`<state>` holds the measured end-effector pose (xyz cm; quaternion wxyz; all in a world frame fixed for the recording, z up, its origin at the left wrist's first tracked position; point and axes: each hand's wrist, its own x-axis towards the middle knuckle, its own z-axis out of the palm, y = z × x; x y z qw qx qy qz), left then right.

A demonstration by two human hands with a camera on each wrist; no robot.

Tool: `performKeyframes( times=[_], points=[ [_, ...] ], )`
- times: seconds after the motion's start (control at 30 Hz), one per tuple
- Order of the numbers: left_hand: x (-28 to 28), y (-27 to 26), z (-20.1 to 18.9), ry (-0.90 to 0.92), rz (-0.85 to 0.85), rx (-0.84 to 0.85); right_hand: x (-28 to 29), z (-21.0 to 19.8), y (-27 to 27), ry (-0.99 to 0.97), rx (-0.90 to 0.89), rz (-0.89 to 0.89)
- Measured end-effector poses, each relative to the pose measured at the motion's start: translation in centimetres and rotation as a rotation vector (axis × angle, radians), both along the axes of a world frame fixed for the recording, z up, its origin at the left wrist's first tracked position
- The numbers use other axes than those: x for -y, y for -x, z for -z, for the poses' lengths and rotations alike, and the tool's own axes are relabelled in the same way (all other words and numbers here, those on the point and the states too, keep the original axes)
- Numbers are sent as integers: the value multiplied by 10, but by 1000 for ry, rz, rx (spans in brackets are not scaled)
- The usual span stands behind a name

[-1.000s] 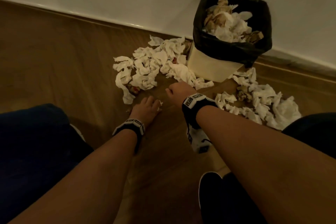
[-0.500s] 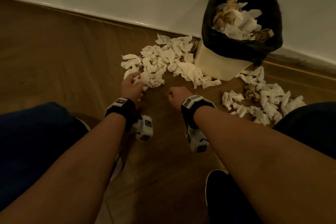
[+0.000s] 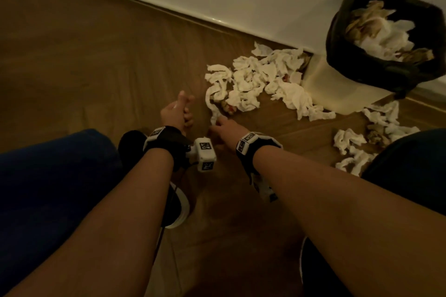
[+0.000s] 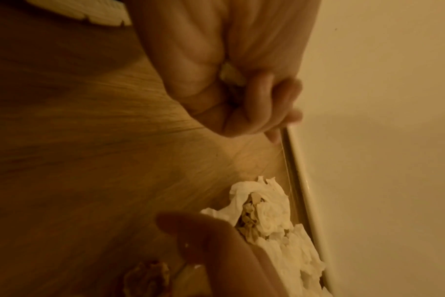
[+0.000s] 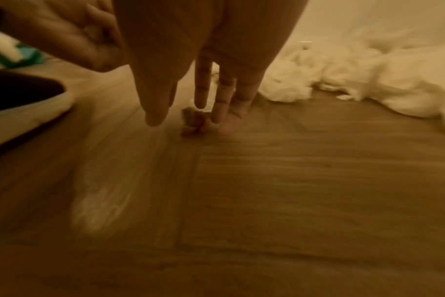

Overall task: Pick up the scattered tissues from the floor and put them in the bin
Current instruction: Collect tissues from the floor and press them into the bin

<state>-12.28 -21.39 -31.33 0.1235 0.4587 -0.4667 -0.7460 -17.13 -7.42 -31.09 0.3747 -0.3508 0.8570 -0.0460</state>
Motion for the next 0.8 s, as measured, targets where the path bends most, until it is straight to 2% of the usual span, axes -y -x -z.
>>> performKeyframes(
  times=[0.1, 0.13, 0.27, 0.33, 0.5, 0.63, 0.7, 0.8],
  points=[
    [-2, -4, -1, -107, -34, 48, 13, -3, -9, 9, 149, 232],
    [-2, -4, 0, -133, -50, 55, 15, -1, -9, -19, 162, 248],
    [-3, -2, 0, -110, -99, 172, 12, -3, -4, -149, 146, 219],
    [-5, 2, -1, -104, -117, 214, 7, -8, 3, -202, 81, 179],
    [-12, 10, -2, 0, -121, 218, -10, -27, 13, -227, -34, 107],
    [-23, 24, -10, 196, -64, 182, -29, -41, 20, -96, -139, 206],
    [-32, 34, -20, 213, -20, 163, -40, -51, 25, -69, -156, 289],
    [-52, 48, -39, 265, 214, 193, -54, -72, 39, -112, -185, 320]
  ],
)
